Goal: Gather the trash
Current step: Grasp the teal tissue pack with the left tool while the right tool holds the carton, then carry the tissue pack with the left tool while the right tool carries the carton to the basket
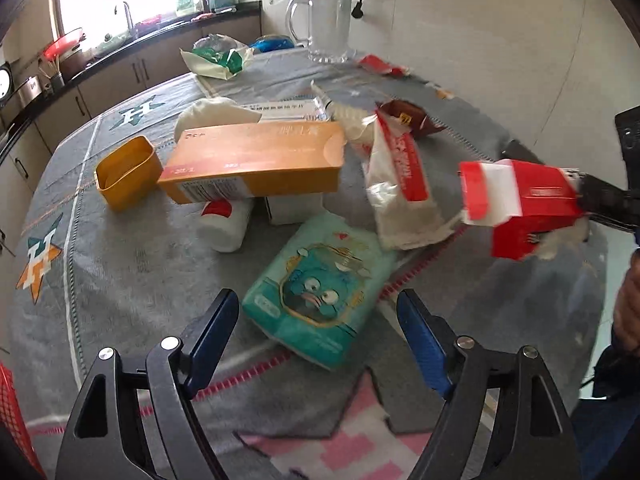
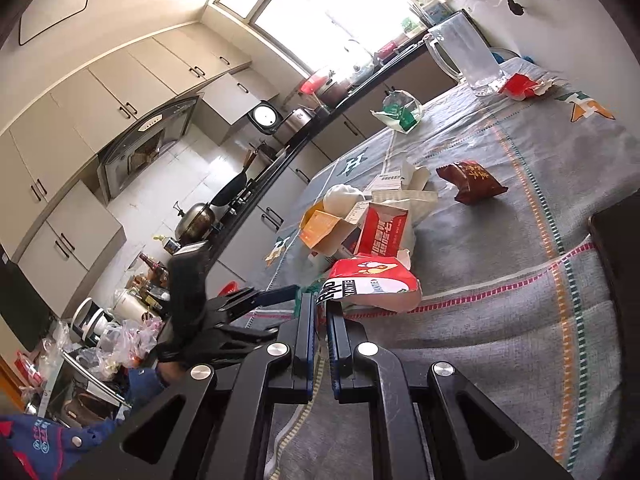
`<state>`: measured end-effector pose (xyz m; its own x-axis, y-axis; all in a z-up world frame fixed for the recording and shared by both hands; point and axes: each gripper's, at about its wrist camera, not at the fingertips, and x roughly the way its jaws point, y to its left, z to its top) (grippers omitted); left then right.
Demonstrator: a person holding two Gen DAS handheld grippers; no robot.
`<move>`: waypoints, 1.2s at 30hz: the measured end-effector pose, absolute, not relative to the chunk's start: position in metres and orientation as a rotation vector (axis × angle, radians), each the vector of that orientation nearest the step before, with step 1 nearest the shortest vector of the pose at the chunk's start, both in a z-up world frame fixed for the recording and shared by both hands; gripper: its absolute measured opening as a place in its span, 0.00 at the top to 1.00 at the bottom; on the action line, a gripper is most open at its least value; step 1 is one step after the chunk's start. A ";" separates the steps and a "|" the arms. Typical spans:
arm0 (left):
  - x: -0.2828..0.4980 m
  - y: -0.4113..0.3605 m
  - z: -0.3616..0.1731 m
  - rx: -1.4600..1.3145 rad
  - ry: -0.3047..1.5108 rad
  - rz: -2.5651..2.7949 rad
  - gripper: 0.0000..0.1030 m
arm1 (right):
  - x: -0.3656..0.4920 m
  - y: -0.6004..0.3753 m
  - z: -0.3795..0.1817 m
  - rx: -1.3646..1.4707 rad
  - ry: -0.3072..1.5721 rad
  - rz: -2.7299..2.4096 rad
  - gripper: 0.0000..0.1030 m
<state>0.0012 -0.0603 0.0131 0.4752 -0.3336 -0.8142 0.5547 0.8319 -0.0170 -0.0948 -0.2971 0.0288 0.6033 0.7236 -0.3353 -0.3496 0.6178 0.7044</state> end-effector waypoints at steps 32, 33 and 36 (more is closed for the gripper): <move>-0.056 0.004 0.041 -0.001 0.781 -0.367 0.75 | -0.084 -0.235 0.037 0.512 0.704 0.728 0.93; -0.057 0.007 0.042 -0.004 0.776 -0.361 0.75 | -0.083 -0.233 0.038 0.508 0.705 0.731 0.93; -0.061 0.016 0.046 -0.017 0.763 -0.349 0.75 | -0.080 -0.222 0.042 0.487 0.707 0.741 0.93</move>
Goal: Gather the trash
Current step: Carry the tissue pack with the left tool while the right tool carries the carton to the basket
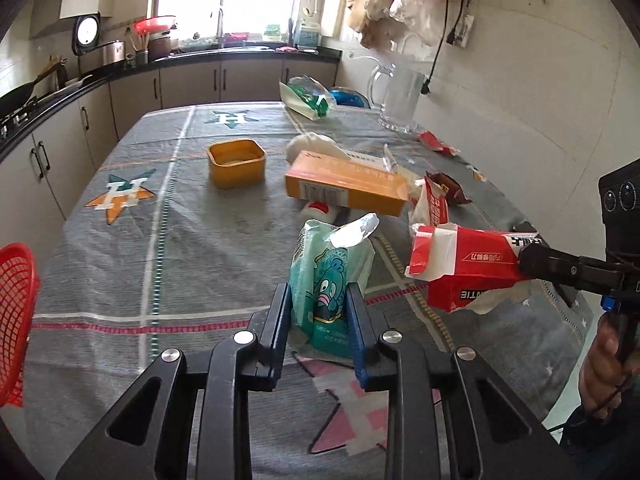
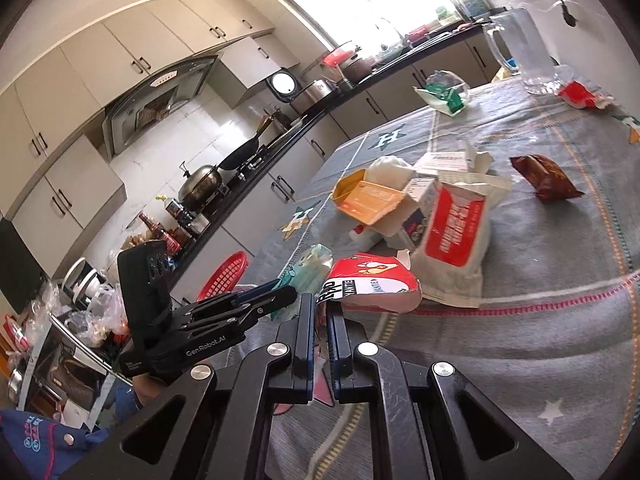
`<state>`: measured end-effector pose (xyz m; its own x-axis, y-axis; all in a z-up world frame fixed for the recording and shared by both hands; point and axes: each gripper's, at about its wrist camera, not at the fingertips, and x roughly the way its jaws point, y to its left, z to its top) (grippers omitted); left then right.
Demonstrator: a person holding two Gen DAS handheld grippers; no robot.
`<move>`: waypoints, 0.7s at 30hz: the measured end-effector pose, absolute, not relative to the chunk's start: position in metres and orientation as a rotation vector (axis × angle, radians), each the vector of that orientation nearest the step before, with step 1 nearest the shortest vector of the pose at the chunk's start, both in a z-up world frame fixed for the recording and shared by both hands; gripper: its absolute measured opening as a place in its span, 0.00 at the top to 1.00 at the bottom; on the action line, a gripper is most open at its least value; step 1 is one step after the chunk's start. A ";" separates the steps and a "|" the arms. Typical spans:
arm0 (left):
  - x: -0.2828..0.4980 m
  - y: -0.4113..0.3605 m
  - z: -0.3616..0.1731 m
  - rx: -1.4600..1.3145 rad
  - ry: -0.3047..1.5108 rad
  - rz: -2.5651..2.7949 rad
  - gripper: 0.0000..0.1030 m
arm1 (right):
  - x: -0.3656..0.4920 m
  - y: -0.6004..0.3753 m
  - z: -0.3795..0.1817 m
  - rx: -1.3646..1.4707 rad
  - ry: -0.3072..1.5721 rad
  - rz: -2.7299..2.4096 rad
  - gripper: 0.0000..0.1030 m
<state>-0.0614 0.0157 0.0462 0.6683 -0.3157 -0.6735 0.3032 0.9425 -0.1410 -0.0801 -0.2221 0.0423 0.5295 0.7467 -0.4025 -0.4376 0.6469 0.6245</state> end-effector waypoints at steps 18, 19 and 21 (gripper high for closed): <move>-0.082 0.108 0.074 -0.114 0.660 -0.171 0.74 | -0.061 -0.123 0.074 0.298 0.725 0.838 0.93; -0.082 0.113 0.075 -0.116 0.656 -0.161 0.74 | -0.060 -0.115 0.076 0.288 0.727 0.848 0.93; -0.086 0.126 0.078 -0.124 0.644 -0.131 0.74 | -0.057 -0.103 0.079 0.271 0.729 0.864 0.93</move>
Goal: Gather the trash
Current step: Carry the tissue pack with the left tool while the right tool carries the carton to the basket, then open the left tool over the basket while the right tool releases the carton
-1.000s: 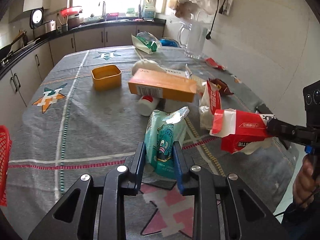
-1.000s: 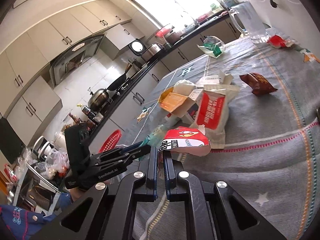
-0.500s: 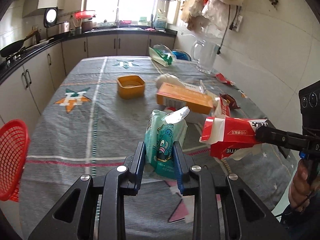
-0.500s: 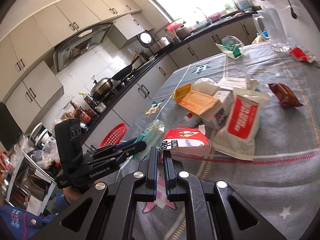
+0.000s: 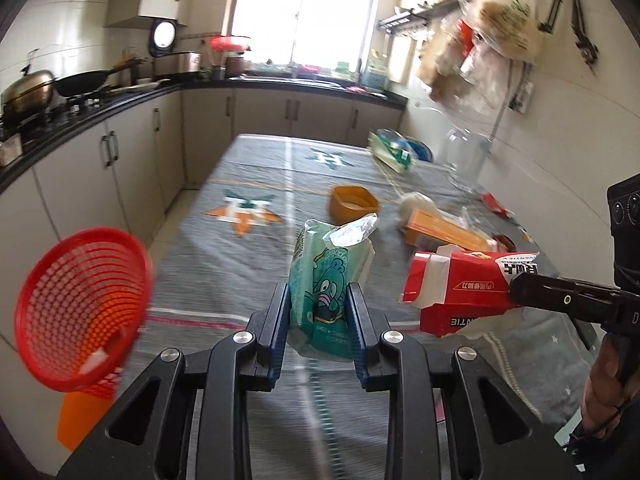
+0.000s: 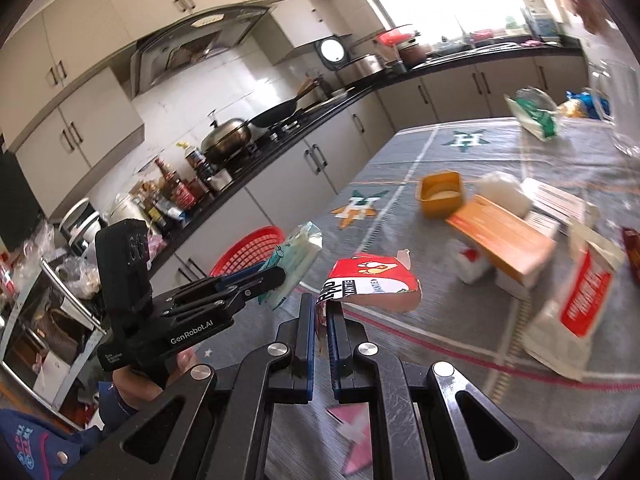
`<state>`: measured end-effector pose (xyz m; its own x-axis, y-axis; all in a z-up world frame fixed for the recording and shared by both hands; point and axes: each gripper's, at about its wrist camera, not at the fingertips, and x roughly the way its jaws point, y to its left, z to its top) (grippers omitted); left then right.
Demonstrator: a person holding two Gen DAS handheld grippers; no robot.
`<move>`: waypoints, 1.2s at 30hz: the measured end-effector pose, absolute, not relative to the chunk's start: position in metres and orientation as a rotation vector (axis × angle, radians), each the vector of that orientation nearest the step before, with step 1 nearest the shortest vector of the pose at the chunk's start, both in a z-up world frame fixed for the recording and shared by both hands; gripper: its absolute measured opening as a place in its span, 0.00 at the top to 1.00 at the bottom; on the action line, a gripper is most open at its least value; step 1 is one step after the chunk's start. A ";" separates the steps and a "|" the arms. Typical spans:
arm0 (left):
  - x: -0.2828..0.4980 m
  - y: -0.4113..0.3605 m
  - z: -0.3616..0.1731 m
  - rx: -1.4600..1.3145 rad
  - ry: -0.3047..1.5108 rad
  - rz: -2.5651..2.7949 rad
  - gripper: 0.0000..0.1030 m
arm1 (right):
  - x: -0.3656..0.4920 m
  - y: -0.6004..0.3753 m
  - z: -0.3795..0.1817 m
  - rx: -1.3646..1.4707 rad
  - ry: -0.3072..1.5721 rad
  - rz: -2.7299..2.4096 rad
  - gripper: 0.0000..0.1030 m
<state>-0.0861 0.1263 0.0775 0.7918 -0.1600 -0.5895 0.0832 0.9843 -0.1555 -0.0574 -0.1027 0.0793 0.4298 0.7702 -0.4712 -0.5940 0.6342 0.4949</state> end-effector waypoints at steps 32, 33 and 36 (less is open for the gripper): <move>-0.115 0.313 0.062 -0.304 0.618 0.198 0.74 | -0.020 0.130 0.108 0.107 0.789 1.089 0.93; -0.115 0.317 0.059 -0.309 0.625 0.205 0.74 | -0.019 0.135 0.106 0.103 0.793 1.088 0.93; -0.112 0.327 0.050 -0.328 0.640 0.216 0.74 | -0.016 0.146 0.102 0.089 0.802 1.082 0.93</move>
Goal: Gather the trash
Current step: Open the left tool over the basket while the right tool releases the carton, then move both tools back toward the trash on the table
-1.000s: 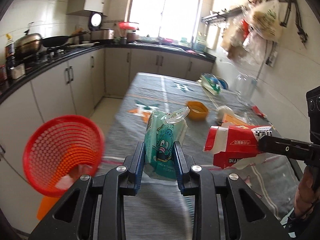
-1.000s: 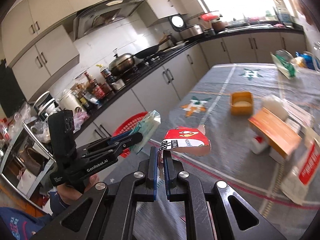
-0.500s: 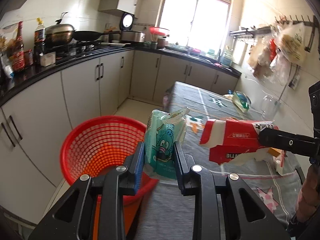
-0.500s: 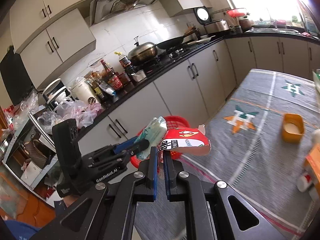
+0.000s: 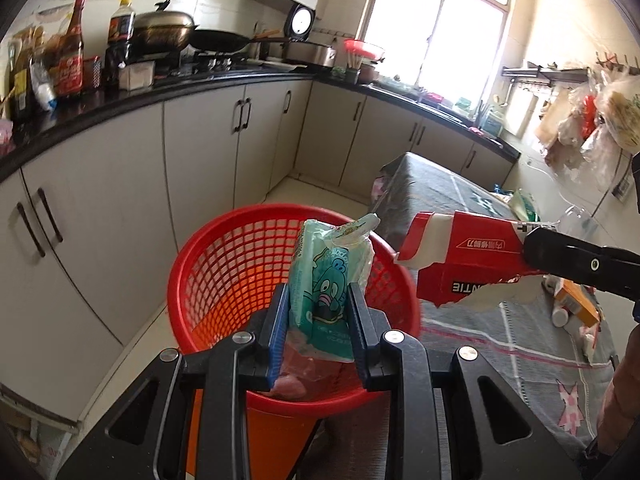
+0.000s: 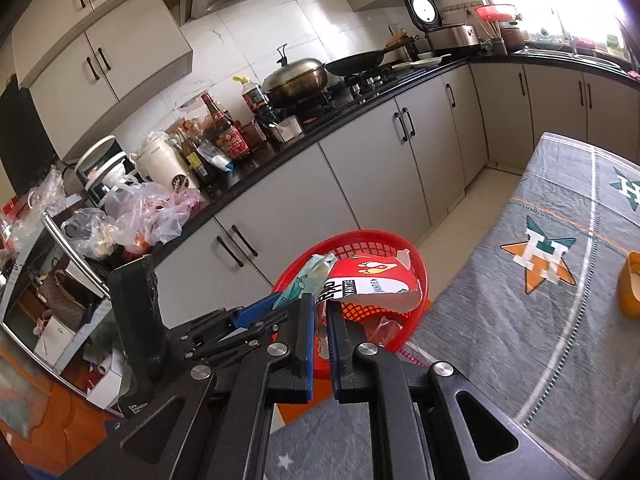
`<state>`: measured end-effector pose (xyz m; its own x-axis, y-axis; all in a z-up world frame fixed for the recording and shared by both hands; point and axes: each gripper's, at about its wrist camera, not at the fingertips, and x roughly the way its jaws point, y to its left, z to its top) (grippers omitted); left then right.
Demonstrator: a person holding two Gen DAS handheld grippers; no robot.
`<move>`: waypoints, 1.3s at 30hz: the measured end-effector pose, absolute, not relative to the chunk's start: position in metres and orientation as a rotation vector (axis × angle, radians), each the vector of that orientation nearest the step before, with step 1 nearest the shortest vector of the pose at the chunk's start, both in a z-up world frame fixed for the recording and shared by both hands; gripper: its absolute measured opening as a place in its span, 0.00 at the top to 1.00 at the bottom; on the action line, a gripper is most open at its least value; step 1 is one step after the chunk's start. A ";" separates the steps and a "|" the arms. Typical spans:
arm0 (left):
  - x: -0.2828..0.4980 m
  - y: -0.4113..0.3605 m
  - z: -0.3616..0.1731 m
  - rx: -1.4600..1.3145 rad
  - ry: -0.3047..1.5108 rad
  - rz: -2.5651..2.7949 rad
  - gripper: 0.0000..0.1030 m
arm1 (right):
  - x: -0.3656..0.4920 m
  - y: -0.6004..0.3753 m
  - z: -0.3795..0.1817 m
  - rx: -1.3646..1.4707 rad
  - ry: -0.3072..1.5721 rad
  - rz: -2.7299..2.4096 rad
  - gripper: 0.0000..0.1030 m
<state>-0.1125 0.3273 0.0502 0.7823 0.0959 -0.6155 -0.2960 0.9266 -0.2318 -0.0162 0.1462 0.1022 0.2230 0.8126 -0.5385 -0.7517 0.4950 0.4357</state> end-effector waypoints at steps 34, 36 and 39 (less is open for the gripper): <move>-0.127 0.304 0.056 -0.355 0.570 0.173 0.47 | 0.002 0.140 0.077 0.124 0.861 0.989 0.63; -0.124 0.285 0.057 -0.331 0.560 0.147 0.43 | -0.002 0.123 0.076 0.114 0.832 0.952 0.63; -0.117 0.254 0.055 -0.306 0.556 0.103 0.40 | -0.008 0.098 0.072 0.103 0.802 0.901 0.63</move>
